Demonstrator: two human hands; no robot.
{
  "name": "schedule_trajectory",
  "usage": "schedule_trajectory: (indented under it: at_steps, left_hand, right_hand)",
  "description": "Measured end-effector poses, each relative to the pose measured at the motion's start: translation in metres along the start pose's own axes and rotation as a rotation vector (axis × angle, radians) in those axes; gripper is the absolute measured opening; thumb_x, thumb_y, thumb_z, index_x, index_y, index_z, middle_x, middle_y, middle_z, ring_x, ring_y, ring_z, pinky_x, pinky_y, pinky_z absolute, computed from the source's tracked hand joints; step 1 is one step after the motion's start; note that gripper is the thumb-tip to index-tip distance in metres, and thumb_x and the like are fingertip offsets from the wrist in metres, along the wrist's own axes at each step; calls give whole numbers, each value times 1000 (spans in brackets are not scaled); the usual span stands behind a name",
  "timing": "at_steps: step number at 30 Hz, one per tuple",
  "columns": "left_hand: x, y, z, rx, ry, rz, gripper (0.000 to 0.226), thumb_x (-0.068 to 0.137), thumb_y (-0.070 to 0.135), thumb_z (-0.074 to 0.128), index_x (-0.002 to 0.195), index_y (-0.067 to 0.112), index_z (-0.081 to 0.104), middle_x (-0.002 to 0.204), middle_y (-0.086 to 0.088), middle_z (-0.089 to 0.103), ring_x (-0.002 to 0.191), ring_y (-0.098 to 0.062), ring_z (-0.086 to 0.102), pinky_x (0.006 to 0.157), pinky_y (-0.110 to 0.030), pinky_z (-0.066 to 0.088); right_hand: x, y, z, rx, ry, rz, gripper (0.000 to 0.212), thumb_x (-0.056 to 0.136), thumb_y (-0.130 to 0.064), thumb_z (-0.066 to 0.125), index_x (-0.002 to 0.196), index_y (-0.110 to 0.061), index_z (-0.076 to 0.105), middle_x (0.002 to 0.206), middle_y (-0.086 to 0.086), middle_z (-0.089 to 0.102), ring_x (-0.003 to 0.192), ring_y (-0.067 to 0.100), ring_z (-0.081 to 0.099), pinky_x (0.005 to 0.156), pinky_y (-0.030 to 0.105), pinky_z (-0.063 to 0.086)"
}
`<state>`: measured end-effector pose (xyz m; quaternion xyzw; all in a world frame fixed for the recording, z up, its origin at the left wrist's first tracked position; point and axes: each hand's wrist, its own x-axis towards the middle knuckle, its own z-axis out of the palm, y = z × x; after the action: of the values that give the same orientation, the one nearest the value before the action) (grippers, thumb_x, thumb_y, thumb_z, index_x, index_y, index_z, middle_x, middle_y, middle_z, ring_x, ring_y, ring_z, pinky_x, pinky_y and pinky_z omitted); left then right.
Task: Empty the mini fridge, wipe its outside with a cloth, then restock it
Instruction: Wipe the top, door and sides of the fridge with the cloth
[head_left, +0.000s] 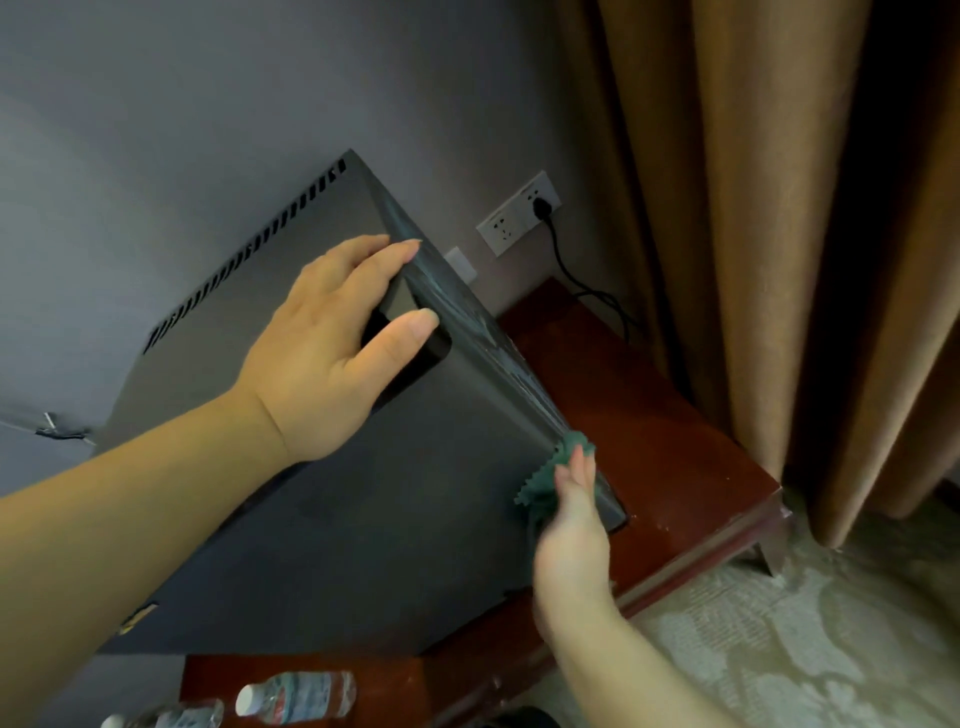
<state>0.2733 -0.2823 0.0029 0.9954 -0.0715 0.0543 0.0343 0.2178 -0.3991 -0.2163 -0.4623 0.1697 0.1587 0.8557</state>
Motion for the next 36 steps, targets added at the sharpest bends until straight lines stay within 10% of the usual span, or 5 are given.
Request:
schedule_trajectory:
  at_steps: [5,23,36]
  left_hand:
    - [0,2,-1,27,-7,15,81,88,77,18,156,35,28,160,12,25,148,-8,17,119,-38,23]
    - [-1,-4,-3,-54,30,30,65,100,67,28,156,35,32,162,14,28,150,-7,17,118,-31,17]
    - [2,-4,-7,-193,27,-87,81,82,78,27,154,41,32,152,32,27,143,10,17,115,-24,22]
  right_hand:
    - [-10,-18,22,-291,-15,-275,69,91,-45,22,157,-30,8,157,-26,-3,149,-4,-12,100,-6,-11]
    - [-45,-32,46,-403,-60,-634,59,95,-31,35,149,-46,15,161,-30,7,149,-11,1,124,22,4]
    - [12,-118,27,-307,-292,-621,43,92,-26,43,128,-49,53,134,-40,51,133,-14,41,114,14,32]
